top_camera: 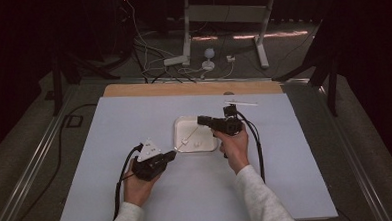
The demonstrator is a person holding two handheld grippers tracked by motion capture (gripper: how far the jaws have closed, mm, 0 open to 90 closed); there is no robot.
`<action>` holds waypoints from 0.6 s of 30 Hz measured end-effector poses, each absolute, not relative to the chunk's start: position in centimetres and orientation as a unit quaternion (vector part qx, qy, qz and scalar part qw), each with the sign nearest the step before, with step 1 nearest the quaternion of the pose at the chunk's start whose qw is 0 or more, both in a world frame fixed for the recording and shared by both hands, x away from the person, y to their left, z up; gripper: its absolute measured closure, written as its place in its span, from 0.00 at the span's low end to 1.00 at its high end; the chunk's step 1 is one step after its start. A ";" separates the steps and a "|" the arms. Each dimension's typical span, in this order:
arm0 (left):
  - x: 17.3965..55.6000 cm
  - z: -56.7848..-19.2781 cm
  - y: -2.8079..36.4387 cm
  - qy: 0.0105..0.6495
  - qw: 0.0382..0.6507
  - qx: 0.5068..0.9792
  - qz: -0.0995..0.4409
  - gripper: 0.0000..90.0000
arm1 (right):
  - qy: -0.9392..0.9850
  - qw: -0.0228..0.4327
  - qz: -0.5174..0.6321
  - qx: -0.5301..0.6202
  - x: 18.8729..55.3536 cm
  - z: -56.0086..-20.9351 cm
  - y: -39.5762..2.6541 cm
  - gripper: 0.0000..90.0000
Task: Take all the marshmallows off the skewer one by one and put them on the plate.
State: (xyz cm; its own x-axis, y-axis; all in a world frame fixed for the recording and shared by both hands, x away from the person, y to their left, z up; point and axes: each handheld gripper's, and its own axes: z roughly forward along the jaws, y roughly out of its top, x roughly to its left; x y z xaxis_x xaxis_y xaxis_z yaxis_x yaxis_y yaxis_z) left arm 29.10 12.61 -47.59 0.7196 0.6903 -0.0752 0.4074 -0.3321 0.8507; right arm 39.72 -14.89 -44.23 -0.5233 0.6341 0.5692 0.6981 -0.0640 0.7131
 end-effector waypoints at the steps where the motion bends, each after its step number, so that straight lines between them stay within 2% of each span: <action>1: 29.1 -47.6 12.6 0.344 0.464 0.802 0.153 1.00 | -0.684 0.032 -0.542 -0.488 39.7 -44.3 -14.8 0.85; 12: 29.6 -48.0 13.2 0.376 0.447 0.797 0.153 1.00 | -0.691 0.051 -0.528 -0.491 39.7 -45.1 -14.7 0.73; 17: 29.5 -48.0 13.0 0.370 0.451 0.799 0.147 1.00 | -0.704 0.043 -0.514 -0.489 39.7 -45.5 -14.4 0.72; 18: 29.5 -48.0 12.9 0.368 0.450 0.801 0.146 1.00 | -0.708 0.036 -0.508 -0.489 39.6 -45.5 -14.2 0.75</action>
State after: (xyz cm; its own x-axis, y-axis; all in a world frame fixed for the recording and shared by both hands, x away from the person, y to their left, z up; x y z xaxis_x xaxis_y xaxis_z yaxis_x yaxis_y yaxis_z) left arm 29.51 12.88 -48.03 0.6865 0.7206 -0.0974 0.4579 -0.3244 0.8277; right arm 39.62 -14.21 -45.50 -0.5195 0.6563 0.5472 0.7287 0.0058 0.6848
